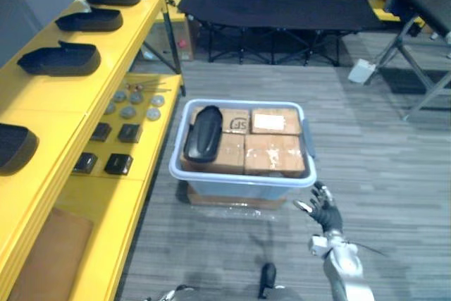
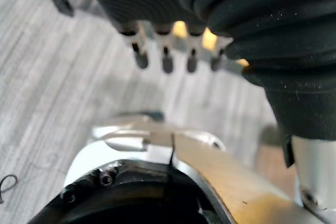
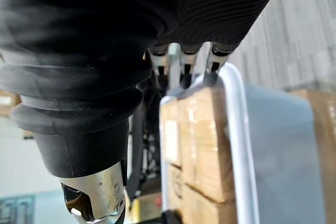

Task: Walk over and take plastic housings, then place them on the shelf

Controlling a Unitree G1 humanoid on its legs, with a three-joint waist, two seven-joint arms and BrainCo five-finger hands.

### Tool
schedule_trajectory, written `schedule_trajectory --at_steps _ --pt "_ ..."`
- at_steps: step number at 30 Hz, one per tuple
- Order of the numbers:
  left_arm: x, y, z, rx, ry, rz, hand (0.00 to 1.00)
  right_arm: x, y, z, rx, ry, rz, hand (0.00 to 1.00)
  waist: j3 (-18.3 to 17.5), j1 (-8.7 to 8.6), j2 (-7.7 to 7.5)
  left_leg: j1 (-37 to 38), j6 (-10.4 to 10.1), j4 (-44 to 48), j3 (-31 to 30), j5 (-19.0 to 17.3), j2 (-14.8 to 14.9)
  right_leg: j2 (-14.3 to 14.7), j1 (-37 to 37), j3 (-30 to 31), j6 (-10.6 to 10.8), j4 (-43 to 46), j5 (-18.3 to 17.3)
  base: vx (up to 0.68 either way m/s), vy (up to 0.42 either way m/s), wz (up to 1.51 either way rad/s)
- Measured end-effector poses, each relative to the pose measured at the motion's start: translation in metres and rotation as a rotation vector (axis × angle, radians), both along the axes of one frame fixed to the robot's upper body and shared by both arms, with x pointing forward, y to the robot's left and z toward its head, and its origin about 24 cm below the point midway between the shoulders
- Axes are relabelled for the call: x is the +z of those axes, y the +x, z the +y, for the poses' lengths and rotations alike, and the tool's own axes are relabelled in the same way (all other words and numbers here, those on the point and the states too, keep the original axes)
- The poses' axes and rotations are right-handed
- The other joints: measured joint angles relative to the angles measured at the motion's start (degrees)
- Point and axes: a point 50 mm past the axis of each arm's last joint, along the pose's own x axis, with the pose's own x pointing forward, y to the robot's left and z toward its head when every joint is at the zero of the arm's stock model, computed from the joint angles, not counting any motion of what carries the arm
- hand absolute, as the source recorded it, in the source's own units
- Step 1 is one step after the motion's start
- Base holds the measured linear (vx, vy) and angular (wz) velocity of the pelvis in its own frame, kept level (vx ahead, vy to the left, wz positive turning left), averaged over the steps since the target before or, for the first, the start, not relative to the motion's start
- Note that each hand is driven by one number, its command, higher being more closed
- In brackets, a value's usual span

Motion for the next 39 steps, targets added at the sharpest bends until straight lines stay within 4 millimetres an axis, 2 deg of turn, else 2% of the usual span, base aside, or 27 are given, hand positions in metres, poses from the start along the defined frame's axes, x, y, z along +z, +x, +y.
schedule_trajectory --at_steps 3,4,6,7,9,12,14,17,18,24,33,37,39 --pt "0.002 0.01 -0.003 -0.029 -0.008 -0.043 0.0 0.008 0.03 -0.016 -0.057 -0.018 -0.021 0.0 2.61 1.44 0.62 -1.88 0.63 0.54 -2.25 0.15 -1.87 -1.37 -0.53 -1.06 0.62 0.02 1.23 0.02 0.071 0.25" --pt "0.004 0.015 -0.004 -0.032 -0.01 -0.069 0.0 0.017 0.045 -0.022 -0.069 -0.023 -0.046 0.0 3.59 2.15 0.83 -3.06 0.99 1.34 -3.32 -0.05 -2.4 -2.04 -1.1 -1.52 0.58 0.03 1.84 0.01 0.074 0.24" --pt "0.007 0.03 -0.005 -0.043 -0.026 -0.123 0.0 0.049 0.083 -0.036 -0.099 -0.056 -0.123 0.0 6.99 3.13 1.43 -5.64 1.37 2.99 -7.82 -0.27 -3.96 -3.44 -1.21 -3.58 0.99 0.52 2.9 0.01 0.095 0.49" --pt "0.008 0.033 -0.005 -0.038 -0.033 -0.135 0.0 0.056 0.091 -0.038 -0.11 -0.062 -0.139 0.0 7.63 3.42 1.41 -6.36 1.48 3.51 -8.43 -0.31 -4.17 -3.7 -1.31 -4.06 0.95 0.53 3.29 -0.02 0.091 0.42" --pt "0.009 0.038 -0.005 -0.02 -0.047 -0.156 0.0 0.089 0.118 -0.047 -0.14 -0.075 -0.205 0.0 9.18 5.53 1.33 -8.94 2.4 5.4 -10.48 -0.84 -5.08 -4.56 -1.98 -5.42 1.18 0.54 4.03 -0.02 0.086 0.36" --pt "0.011 0.042 -0.006 -0.018 -0.055 -0.178 0.0 0.12 0.137 -0.06 -0.182 -0.091 -0.262 0.0 10.85 7.3 1.44 -11.03 3.23 7.74 -12.83 -1.37 -6.27 -5.67 -1.8 -6.96 1.53 0.56 4.34 -0.03 0.084 0.36" --pt "0.011 0.043 -0.006 -0.011 -0.076 -0.191 0.0 0.151 0.15 -0.067 -0.202 -0.118 -0.321 0.0 12.88 8.22 1.47 -13.36 4.0 10.8 -15.03 -1.92 -7.49 -6.74 -1.45 -8.59 1.8 0.58 4.51 -0.07 0.098 0.39" --pt "0.011 0.045 -0.011 -0.021 -0.093 -0.201 0.0 0.178 0.158 -0.075 -0.254 -0.127 -0.372 0.0 14.75 9.62 2.62 -15.97 4.63 14.84 -17.81 -3.81 -7.98 -7.16 -1.61 -10.07 2.02 2.09 4.32 -0.11 0.09 0.29" --pt "0.011 0.044 -0.013 -0.019 -0.103 -0.2 0.0 0.185 0.16 -0.078 -0.279 -0.122 -0.381 0.0 14.96 10.71 2.7 -17.24 4.83 16.18 -18.05 -4.56 -8.06 -7.49 -2.54 -10.12 2.18 3.14 3.94 -0.13 0.111 0.15" --pt "0.008 0.041 -0.019 -0.025 -0.143 -0.2 0.0 0.191 0.166 -0.087 -0.403 -0.101 -0.291 0.0 15.56 13.38 2.88 -20.44 5.65 19.15 -20.06 -5.01 -10.23 -10.46 -4.31 -11.75 2.84 6.94 2.74 -0.11 0.106 0.2" --pt "0.008 0.042 -0.034 -0.093 -0.196 -0.207 0.0 0.211 0.164 -0.111 -0.564 -0.099 -0.186 0.0 16.45 15.18 4.72 -23.27 6.16 20.88 -20.47 -4.8 -11.02 -11.23 -6.21 -11.8 3.34 7.42 3.15 -0.08 0.051 0.04" --pt "0.007 0.043 -0.042 -0.095 -0.225 -0.207 0.0 0.232 0.159 -0.126 -0.65 -0.121 -0.167 0.0 17.12 15.74 6.81 -24.16 6.19 21.35 -20.47 -4.79 -11.09 -11.39 -7.13 -11.67 3.39 7.75 3.39 -0.03 0.034 -0.01" --pt "0.007 0.043 -0.044 -0.106 -0.229 -0.204 0.0 0.234 0.157 -0.13 -0.685 -0.125 -0.141 0.0 17.05 16.04 7.56 -24.41 6.2 21.35 -20.48 -4.78 -11.17 -11.55 -7.59 -11.63 3.38 8.02 3.38 -0.02 0.021 -0.02"
